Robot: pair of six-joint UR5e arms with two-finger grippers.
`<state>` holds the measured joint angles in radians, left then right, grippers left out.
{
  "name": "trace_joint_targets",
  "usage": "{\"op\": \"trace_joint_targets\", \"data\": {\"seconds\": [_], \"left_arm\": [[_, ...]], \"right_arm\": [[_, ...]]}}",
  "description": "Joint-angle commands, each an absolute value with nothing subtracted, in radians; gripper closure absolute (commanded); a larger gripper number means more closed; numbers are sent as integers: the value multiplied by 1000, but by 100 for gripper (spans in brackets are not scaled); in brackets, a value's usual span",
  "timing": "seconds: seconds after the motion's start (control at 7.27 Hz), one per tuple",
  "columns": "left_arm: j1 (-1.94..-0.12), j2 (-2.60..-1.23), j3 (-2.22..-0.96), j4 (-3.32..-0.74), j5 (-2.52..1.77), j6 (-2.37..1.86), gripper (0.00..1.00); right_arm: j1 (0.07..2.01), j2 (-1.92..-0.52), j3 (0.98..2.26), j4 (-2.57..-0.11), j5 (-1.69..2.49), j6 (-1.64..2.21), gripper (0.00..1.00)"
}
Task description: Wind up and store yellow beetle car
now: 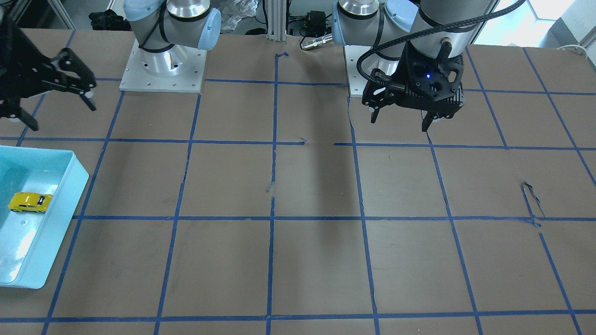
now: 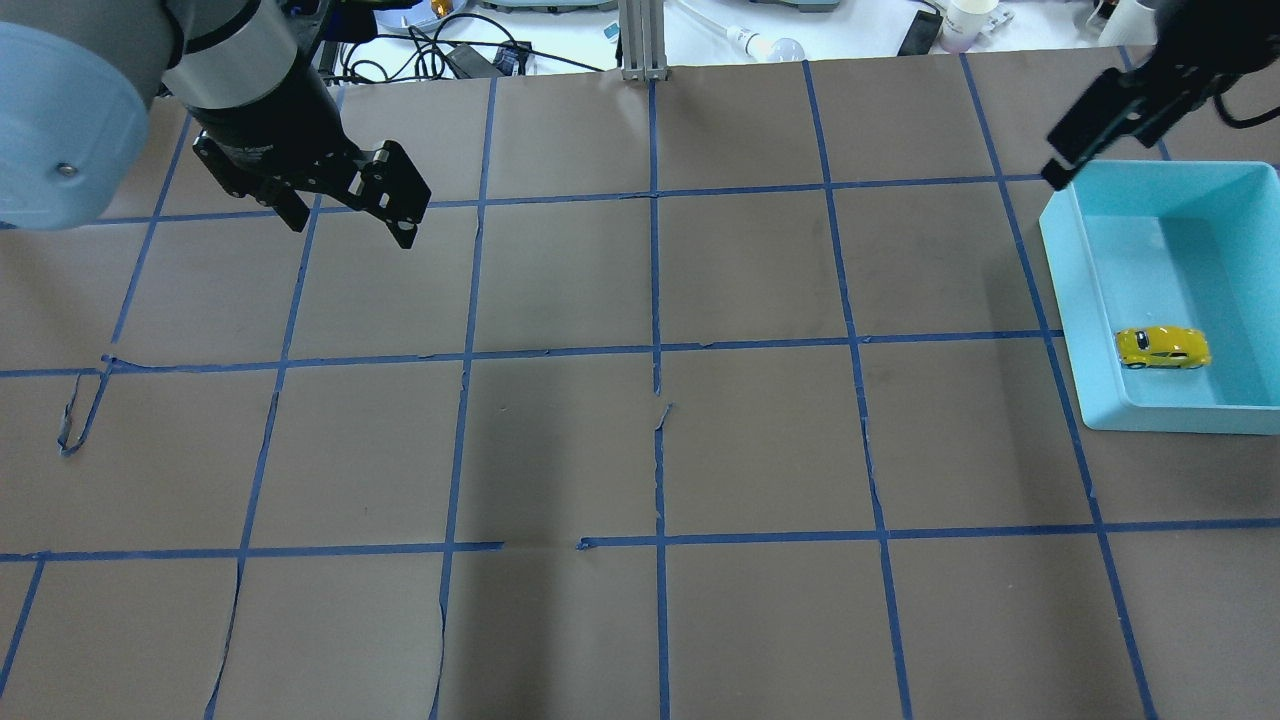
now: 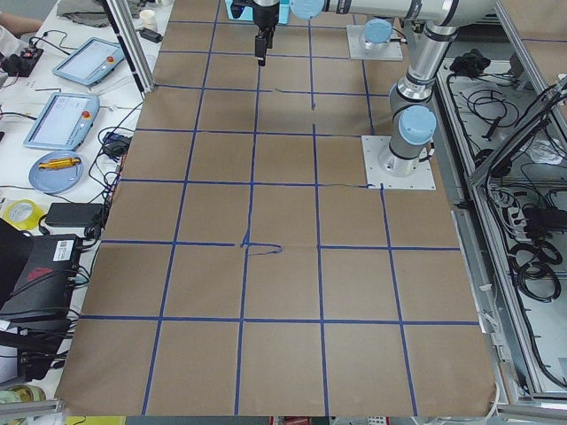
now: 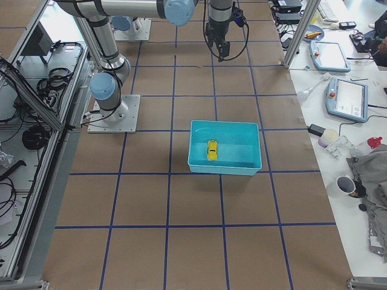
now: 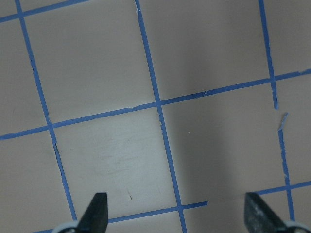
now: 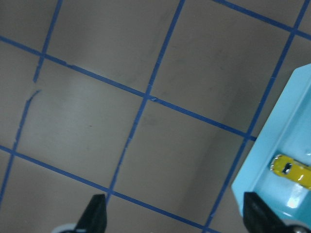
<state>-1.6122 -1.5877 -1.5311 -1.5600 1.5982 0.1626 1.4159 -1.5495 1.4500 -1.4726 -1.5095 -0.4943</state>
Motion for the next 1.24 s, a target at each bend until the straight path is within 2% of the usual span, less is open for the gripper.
{"op": "trace_joint_targets", "data": {"seconds": [0.0, 0.28, 1.1], "left_arm": [[-1612, -1588, -1532, -1560, 1597, 163, 0], [-1609, -1588, -1531, -1560, 1597, 164, 0], [-1606, -1589, -1531, -1559, 1598, 167, 0]], "right_arm": [[1636, -1542, 1450, -1483, -1532, 12, 0], [1706, -1525, 1453, -1488, -1528, 211, 0], [1701, -1522, 1454, -1525, -1534, 204, 0]]}}
